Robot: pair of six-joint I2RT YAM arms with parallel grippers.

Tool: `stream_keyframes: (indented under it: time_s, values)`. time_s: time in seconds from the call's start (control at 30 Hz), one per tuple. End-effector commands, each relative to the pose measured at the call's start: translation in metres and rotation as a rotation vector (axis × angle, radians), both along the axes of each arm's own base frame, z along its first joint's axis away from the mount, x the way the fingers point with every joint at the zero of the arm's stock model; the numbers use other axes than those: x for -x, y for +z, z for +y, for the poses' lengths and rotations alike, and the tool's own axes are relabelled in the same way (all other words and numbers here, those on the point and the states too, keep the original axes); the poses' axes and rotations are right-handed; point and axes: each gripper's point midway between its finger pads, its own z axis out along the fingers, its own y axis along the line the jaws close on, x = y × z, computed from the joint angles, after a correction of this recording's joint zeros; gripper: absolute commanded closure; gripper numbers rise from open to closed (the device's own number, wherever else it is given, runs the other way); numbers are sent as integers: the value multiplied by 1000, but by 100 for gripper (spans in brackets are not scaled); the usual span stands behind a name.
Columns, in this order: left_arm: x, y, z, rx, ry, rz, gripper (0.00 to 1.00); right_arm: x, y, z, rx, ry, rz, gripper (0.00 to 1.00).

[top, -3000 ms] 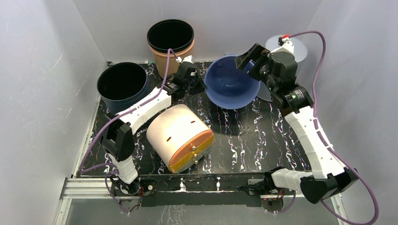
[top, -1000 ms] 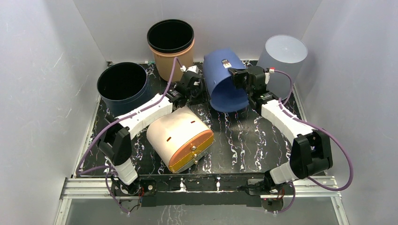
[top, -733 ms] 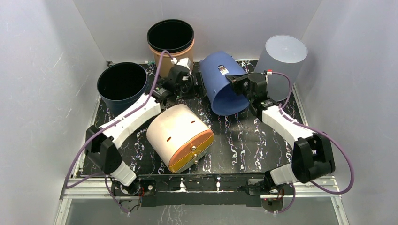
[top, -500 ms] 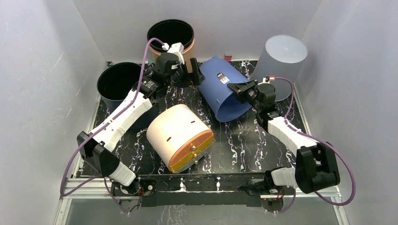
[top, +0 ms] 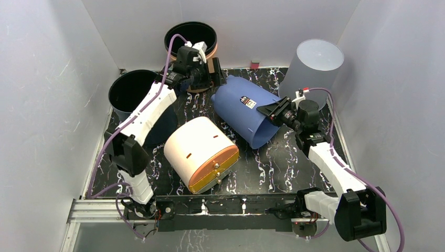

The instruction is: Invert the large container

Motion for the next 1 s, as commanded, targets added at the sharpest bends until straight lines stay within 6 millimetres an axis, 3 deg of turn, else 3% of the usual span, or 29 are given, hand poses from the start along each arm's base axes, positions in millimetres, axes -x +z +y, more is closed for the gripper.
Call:
stream_keyframes:
  time_s: [0.0,0.13,0.27,0.5,0.63,0.7,0.77,0.97]
  values:
    - [1,8,1,86,-42,58,8,6,10,-9,51,41,-68,74]
    - [0,-6,-2,112,-73,104,7,8,8,-13,69,41,-62,58]
    - [-3,-12,-6,148,-96,120,6,7,11,-18,77,35,-67,51]
    - [-19,-29,-6,194,-117,156,5,8,27,-19,85,44,-97,51]
    - [-20,-39,-9,202,-136,177,5,11,37,-10,-32,68,-112,53]
    - [-19,-42,-11,209,-140,186,5,14,39,-6,-134,70,-103,57]
    - [-19,-42,-11,217,-143,187,5,14,44,-6,-211,58,-130,68]
    - [-17,-27,-8,227,-165,156,4,8,46,-6,-255,49,-120,100]
